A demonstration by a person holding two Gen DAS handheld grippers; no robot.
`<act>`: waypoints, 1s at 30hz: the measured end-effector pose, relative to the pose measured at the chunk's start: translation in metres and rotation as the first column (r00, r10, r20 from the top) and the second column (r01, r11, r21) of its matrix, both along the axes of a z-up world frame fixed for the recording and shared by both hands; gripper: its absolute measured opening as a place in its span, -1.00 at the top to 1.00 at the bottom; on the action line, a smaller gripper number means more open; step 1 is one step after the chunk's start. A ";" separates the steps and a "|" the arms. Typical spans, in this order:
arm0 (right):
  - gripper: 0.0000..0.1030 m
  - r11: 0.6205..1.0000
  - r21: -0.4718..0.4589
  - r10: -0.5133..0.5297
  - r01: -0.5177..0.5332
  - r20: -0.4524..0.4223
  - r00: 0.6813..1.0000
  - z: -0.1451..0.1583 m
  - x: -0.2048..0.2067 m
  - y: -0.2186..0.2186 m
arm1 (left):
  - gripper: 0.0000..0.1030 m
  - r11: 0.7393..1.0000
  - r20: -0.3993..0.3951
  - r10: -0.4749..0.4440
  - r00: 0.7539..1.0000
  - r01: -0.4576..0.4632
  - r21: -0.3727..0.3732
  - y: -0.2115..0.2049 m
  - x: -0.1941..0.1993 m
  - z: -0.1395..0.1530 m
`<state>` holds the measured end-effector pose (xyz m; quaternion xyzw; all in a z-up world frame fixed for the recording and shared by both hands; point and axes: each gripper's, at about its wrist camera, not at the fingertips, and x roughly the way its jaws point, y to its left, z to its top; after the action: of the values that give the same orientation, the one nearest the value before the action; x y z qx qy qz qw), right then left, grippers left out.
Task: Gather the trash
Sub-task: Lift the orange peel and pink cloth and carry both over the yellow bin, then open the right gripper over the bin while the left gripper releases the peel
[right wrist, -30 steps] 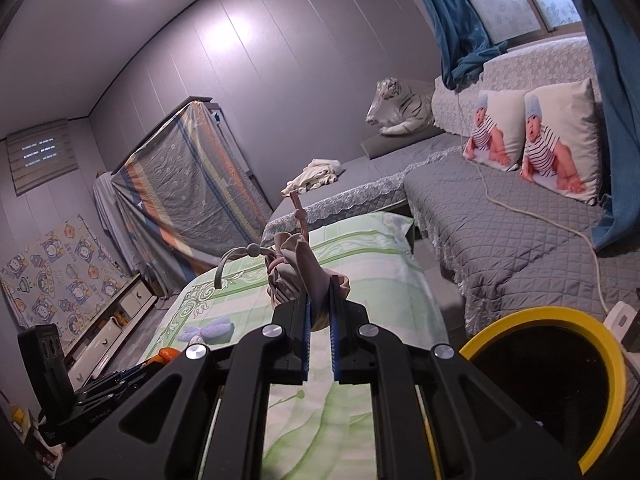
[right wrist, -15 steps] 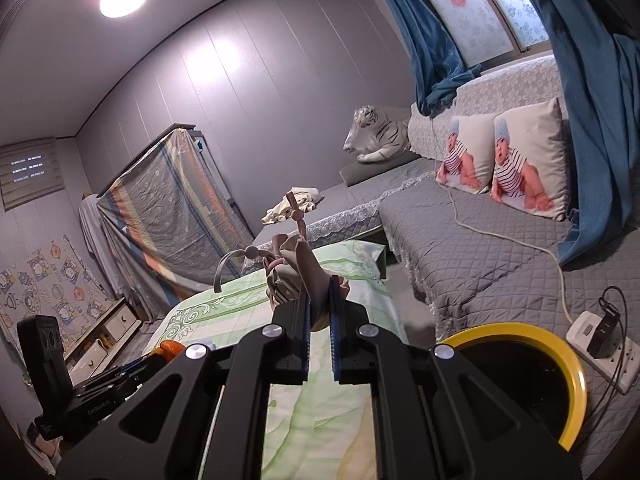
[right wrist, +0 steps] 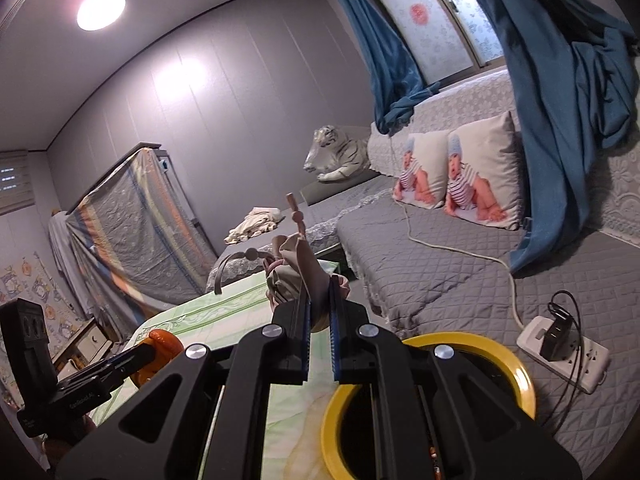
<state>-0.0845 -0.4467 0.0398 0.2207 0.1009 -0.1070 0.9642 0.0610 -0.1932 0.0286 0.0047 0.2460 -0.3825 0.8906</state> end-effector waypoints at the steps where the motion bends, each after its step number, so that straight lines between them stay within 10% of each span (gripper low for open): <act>1: 0.86 1.000 0.004 -0.008 0.008 -0.003 1.000 -0.002 -0.002 -0.004 | 0.48 1.000 -0.001 -0.009 1.000 0.009 0.005 -0.006 0.000 -0.001; 30: 0.86 0.969 0.167 -0.130 0.181 -0.275 0.953 -0.119 0.004 -0.087 | 0.47 0.962 -0.173 -0.188 0.967 0.217 0.164 -0.140 0.013 -0.094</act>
<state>-0.0806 -0.5335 -0.0790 0.3029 0.2192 -0.2009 0.9054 0.0740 -0.3331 -0.0650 0.0812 0.3469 -0.4468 0.8206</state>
